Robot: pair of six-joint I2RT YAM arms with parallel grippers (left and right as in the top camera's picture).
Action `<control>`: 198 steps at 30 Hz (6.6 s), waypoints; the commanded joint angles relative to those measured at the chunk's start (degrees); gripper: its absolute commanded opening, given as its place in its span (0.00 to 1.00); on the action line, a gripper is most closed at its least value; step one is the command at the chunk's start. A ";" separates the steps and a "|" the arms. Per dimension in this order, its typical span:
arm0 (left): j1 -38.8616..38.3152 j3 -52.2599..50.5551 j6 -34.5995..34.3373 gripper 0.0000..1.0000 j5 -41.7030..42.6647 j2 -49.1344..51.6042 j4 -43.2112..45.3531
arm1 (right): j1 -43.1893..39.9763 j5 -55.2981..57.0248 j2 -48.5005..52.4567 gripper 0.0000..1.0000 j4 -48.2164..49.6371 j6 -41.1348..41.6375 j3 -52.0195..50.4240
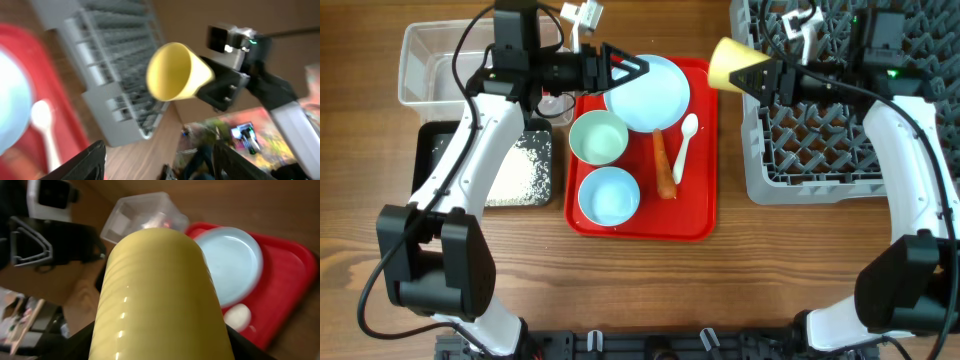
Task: Sort waste into correct bins and load items into the dishwasher rack
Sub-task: 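Carry the yellow cup with the right gripper and place it in the rack, then reach the left gripper to the red tray and grasp the carrot, then carry the carrot with the left gripper and drop it on the black tray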
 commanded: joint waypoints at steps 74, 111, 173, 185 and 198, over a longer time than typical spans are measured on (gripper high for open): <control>-3.21 0.70 9.11 0.83 -32.44 -0.96 -15.02 | -9.46 51.01 4.31 0.97 -32.39 9.40 19.91; -24.61 0.70 12.00 0.86 -62.66 1.01 -26.91 | -1.40 38.62 2.49 0.97 -30.95 5.86 26.53; -27.43 0.74 9.27 0.38 -66.73 16.11 -23.69 | 5.01 43.89 6.58 0.98 -29.88 8.66 26.21; -27.43 0.72 9.09 0.24 -66.75 6.25 -24.15 | 5.01 43.89 6.58 0.98 -29.38 8.68 26.21; -29.09 0.57 9.44 0.44 -63.69 14.08 -25.18 | 5.01 43.89 6.58 0.98 -29.92 8.66 26.21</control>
